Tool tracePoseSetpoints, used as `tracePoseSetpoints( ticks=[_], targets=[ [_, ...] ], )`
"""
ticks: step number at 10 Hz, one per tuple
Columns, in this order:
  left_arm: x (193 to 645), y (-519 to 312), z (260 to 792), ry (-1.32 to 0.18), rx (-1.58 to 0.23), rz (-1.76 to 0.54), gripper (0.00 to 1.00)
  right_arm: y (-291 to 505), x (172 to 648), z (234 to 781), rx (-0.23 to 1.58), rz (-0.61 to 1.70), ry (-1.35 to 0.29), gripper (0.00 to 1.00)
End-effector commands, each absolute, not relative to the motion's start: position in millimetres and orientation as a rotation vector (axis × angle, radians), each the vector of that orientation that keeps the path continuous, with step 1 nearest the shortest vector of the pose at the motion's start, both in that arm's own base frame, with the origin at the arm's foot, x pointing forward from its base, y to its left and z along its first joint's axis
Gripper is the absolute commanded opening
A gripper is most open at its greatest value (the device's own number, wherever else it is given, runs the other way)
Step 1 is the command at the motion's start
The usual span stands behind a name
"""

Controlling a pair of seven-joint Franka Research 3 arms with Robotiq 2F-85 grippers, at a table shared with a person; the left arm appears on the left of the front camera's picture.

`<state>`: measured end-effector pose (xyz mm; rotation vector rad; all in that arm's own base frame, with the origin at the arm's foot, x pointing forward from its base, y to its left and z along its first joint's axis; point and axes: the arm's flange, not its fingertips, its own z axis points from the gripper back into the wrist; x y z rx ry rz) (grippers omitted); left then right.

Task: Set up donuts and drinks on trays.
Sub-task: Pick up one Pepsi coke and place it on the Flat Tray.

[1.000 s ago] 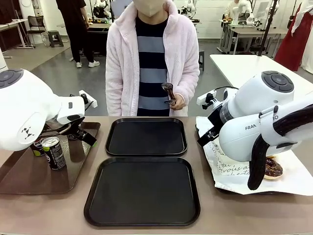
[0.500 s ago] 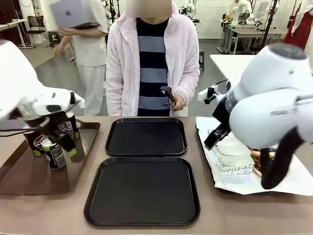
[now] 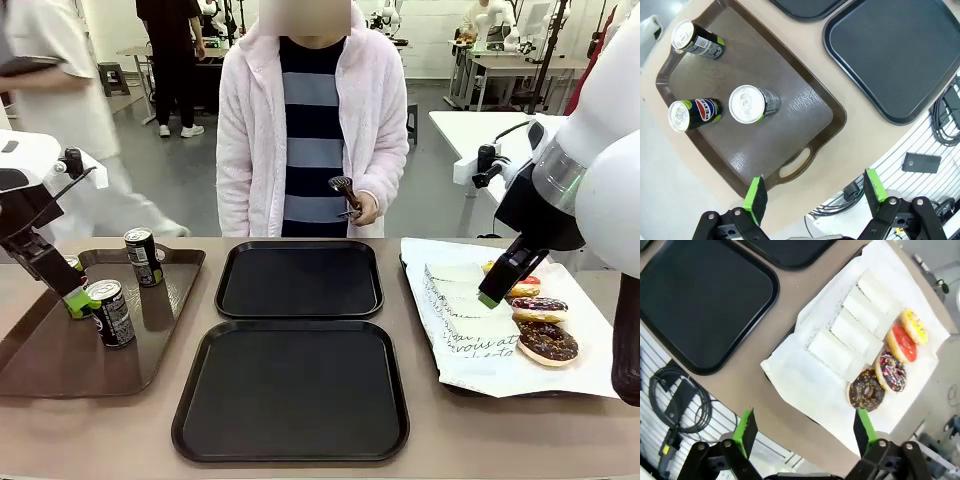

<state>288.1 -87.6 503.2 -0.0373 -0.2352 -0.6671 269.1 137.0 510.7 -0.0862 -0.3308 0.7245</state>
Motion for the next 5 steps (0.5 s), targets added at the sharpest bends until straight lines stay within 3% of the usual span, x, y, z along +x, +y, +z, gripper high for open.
tracePoseSetpoints(
  ticks=[1, 4, 5],
  targets=[
    [295.8, -93.3, 486.6, -0.186, -0.045, -0.676, 1.0, 143.9, 282.8, 492.5, -0.087, 0.73, -0.295, 1.0],
    [292.8, -90.6, 492.8, -0.201, -0.036, -0.67, 1.0, 139.4, 275.5, 500.2, -0.085, 0.727, -0.3, 1.0],
    [305.0, -64.3, 500.6, -0.198, -0.264, -0.595, 1.0, 101.9, 281.6, 496.7, 0.204, 0.557, -0.337, 1.0]
  ],
)
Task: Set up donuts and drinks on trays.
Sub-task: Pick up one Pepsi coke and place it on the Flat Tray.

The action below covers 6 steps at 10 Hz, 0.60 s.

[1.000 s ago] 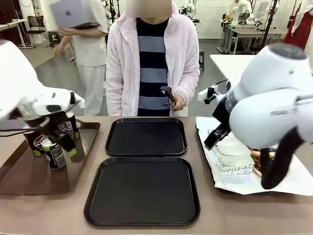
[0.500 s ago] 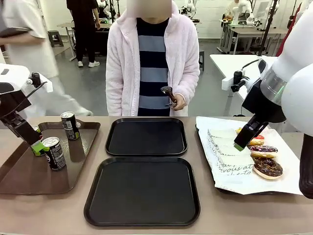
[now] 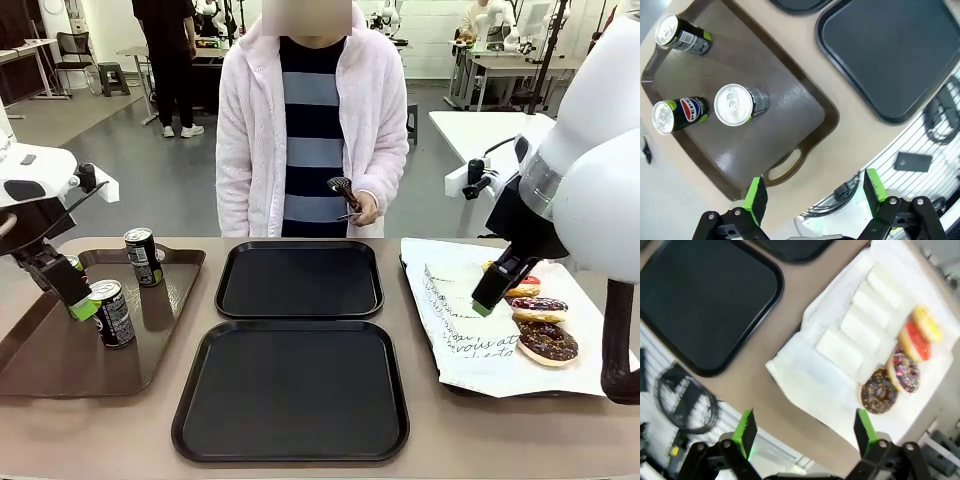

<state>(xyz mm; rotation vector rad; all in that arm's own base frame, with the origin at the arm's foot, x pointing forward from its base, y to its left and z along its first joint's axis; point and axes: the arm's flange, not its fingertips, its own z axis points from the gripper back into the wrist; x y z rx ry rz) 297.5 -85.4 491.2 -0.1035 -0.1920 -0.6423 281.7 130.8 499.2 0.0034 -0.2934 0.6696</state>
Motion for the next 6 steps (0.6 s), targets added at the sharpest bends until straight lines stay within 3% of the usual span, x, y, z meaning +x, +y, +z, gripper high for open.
tracePoseSetpoints(
  ticks=[1, 3, 6],
  targets=[
    [307.9, -41.7, 502.7, -0.193, -0.45, -0.508, 1.0, 68.3, 282.8, 488.5, 0.347, 0.443, -0.337, 1.0],
    [324.4, 2.5, 498.8, -0.174, -0.781, -0.367, 1.0, 9.5, 289.9, 480.6, 0.57, 0.267, -0.336, 1.0],
    [326.9, 70.6, 493.5, -0.15, -1.057, -0.249, 1.0, -81.7, 294.7, 469.0, 0.86, 0.092, -0.287, 1.0]
  ],
)
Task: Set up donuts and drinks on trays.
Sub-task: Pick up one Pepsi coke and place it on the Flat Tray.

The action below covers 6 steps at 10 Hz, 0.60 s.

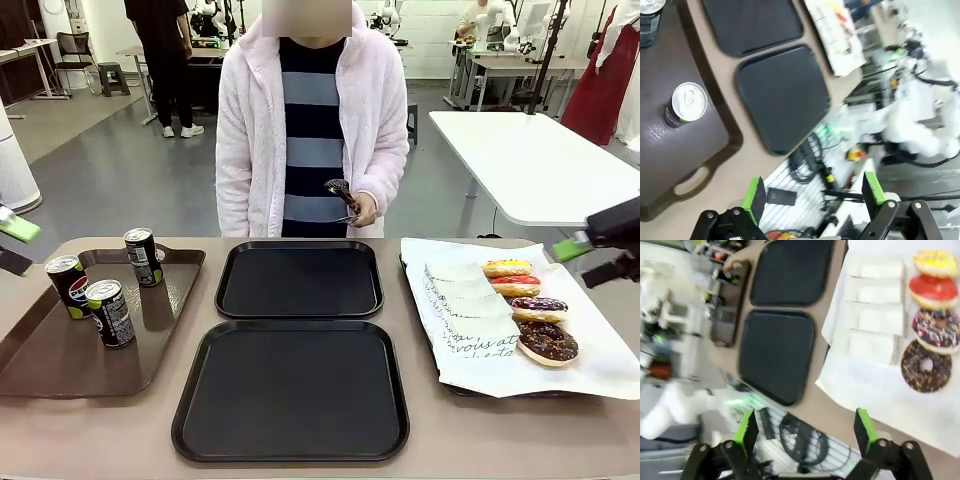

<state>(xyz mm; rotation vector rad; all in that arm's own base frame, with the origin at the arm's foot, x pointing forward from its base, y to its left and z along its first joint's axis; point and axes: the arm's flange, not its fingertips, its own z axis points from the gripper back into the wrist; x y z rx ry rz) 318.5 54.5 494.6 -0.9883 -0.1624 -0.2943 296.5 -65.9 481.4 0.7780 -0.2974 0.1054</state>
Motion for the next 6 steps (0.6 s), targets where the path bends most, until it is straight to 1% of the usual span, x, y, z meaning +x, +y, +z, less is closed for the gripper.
tracePoseSetpoints(
  ticks=[1, 3, 6],
  targets=[
    [328.6, 97.4, 490.1, -0.169, -1.094, -0.178, 1.0, -106.7, 290.6, 463.0, 0.903, 0.063, -0.293, 1.0],
    [324.1, 143.9, 477.8, -0.214, -1.157, -0.076, 1.0, -151.5, 276.2, 456.7, 1.013, 0.028, -0.374, 1.0],
    [316.7, 195.7, 457.7, -0.239, -1.256, 0.02, 1.0, -194.6, 247.9, 461.4, 1.137, 0.049, -0.455, 1.0]
  ],
)
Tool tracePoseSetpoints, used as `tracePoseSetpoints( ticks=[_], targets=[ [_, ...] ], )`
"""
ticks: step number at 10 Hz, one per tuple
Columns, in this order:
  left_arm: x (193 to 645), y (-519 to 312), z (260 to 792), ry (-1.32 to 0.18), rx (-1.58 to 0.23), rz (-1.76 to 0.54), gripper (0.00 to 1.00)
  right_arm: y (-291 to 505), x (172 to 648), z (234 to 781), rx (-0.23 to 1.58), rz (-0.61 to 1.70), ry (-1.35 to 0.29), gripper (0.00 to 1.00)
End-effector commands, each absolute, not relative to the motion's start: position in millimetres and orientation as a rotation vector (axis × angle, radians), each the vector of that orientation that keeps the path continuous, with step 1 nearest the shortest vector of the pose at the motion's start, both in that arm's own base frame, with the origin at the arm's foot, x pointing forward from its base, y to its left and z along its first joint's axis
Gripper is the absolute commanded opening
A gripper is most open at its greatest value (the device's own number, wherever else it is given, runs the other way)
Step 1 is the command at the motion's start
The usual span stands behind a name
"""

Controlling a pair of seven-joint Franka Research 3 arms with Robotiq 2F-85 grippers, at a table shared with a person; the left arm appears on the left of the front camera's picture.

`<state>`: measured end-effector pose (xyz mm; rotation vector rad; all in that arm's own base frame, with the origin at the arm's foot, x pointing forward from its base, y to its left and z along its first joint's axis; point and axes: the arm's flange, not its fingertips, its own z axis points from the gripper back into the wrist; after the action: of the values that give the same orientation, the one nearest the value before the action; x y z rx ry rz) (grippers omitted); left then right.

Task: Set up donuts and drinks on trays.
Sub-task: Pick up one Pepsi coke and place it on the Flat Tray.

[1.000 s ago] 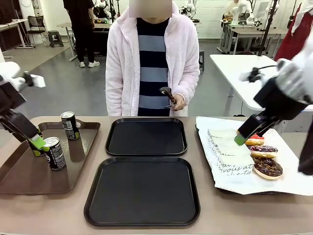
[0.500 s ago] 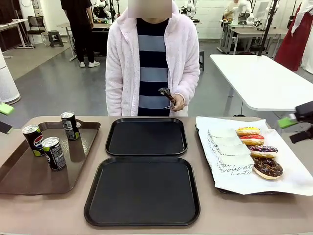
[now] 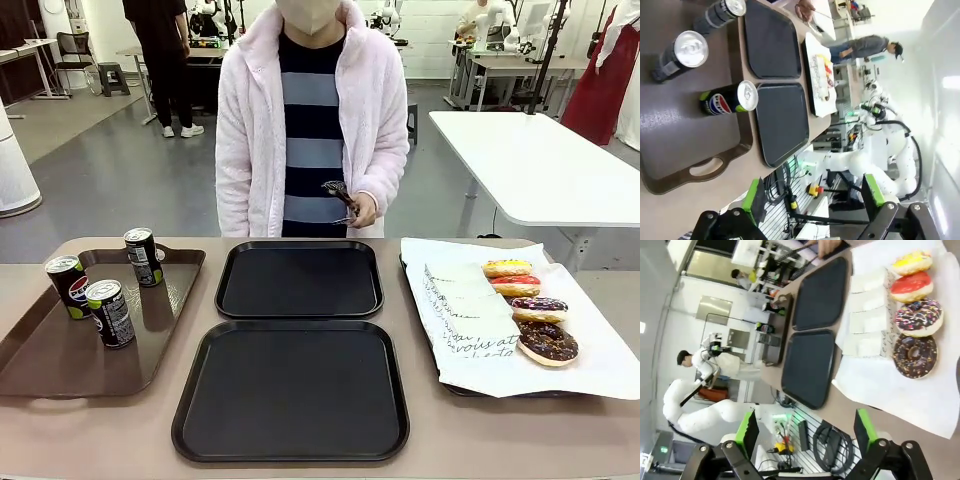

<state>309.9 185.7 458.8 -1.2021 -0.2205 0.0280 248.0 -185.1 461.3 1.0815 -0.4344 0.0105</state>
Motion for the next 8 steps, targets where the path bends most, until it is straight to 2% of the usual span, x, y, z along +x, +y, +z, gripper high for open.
tracePoseSetpoints(
  ticks=[1, 3, 5, 6, 8],
  targets=[
    [315.5, 210.1, 447.1, -0.221, -1.272, 0.035, 1.0, -202.6, 240.5, 464.0, 1.185, 0.093, -0.459, 1.0],
    [316.0, 231.3, 433.0, -0.237, -1.281, 0.079, 1.0, -207.7, 234.2, 465.9, 1.192, 0.12, -0.459, 1.0],
    [313.0, 238.3, 434.7, -0.258, -1.196, 0.09, 1.0, -202.2, 235.8, 466.7, 1.165, 0.102, -0.426, 1.0],
    [309.4, 229.1, 426.2, -0.212, -1.253, 0.104, 1.0, -205.0, 228.0, 468.8, 1.189, 0.109, -0.449, 1.0],
    [309.4, 229.1, 426.2, -0.212, -1.253, 0.104, 1.0, -205.0, 228.0, 468.8, 1.189, 0.109, -0.449, 1.0]
  ],
)
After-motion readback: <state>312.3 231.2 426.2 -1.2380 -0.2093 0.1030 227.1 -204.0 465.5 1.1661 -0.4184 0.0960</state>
